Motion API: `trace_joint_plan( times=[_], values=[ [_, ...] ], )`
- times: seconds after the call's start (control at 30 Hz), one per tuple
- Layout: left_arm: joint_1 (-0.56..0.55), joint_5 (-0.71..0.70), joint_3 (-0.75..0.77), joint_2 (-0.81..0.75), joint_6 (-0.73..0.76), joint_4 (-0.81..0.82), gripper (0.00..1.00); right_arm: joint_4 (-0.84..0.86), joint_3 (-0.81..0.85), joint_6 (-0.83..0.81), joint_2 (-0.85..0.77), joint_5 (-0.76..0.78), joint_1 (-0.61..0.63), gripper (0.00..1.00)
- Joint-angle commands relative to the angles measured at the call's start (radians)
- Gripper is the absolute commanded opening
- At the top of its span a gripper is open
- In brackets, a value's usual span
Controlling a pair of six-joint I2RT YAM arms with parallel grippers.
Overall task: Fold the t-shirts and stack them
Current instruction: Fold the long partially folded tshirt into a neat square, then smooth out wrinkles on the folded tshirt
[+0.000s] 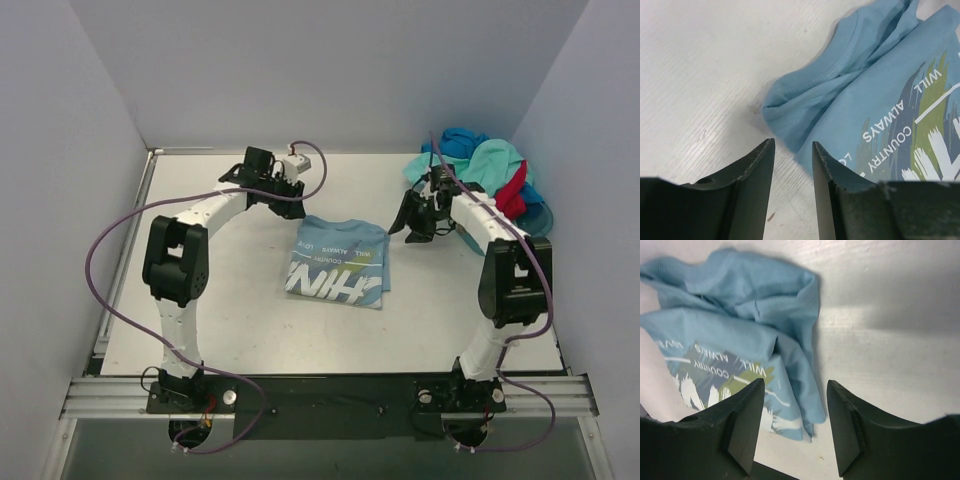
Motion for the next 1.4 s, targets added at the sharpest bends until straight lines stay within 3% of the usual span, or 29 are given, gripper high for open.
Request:
trace_joint_plan(
  times=[0.0, 0.13, 0.27, 0.37, 0.43, 0.47, 0.5, 0.77, 0.8, 0.87, 0.93, 1.07, 1.3, 1.37],
  values=[
    [0.048, 0.08, -0.001, -0.048, -0.029, -0.043, 0.47, 0.068, -0.117, -0.076, -0.106, -0.026, 0.033, 0.49],
    [0.034, 0.126, -0.065, -0.059, -0.032, -0.03, 0.52, 0.068, -0.122, -0.096, -0.071, -0.057, 0.071, 0.49],
    [0.034, 0.058, -0.11, -0.047, -0.075, 0.007, 0.52, 0.08, -0.157, -0.064, -0.042, -0.057, 0.117, 0.48],
    [0.033, 0.048, -0.14, -0.042, -0.078, 0.015, 0.52, 0.088, -0.176, -0.038, -0.022, -0.06, 0.132, 0.41],
    [0.028, 0.049, -0.156, -0.045, -0.093, 0.026, 0.52, 0.083, -0.18, -0.025, -0.009, -0.058, 0.137, 0.22],
    [0.027, 0.049, -0.165, -0.051, -0.107, 0.03, 0.52, 0.082, -0.179, -0.021, -0.008, -0.046, 0.132, 0.04],
    [0.027, 0.049, -0.168, -0.054, -0.116, 0.032, 0.52, 0.076, -0.187, -0.018, -0.014, -0.034, 0.129, 0.0],
    [0.015, 0.057, -0.234, -0.14, -0.288, 0.024, 0.53, 0.01, -0.152, -0.068, -0.014, 0.005, 0.045, 0.0],
    [0.007, 0.061, -0.252, -0.145, -0.302, 0.029, 0.53, 0.005, -0.145, -0.082, -0.008, -0.01, 0.049, 0.03],
    [-0.015, 0.061, -0.271, -0.165, -0.343, 0.036, 0.53, -0.004, -0.133, -0.085, -0.009, -0.017, 0.054, 0.26],
    [-0.03, 0.058, -0.28, -0.179, -0.389, 0.036, 0.54, -0.032, -0.127, -0.076, -0.034, 0.032, 0.057, 0.36],
    [-0.048, 0.061, -0.298, -0.197, -0.466, 0.039, 0.59, -0.082, -0.165, -0.055, -0.135, 0.175, 0.063, 0.45],
    [-0.166, -0.012, -0.447, -0.177, -0.503, 0.089, 0.59, -0.035, -0.285, -0.039, -0.138, 0.094, 0.095, 0.45],
    [-0.18, -0.066, -0.476, -0.179, -0.497, 0.084, 0.53, 0.02, -0.325, -0.019, -0.137, 0.034, 0.105, 0.41]
  ],
)
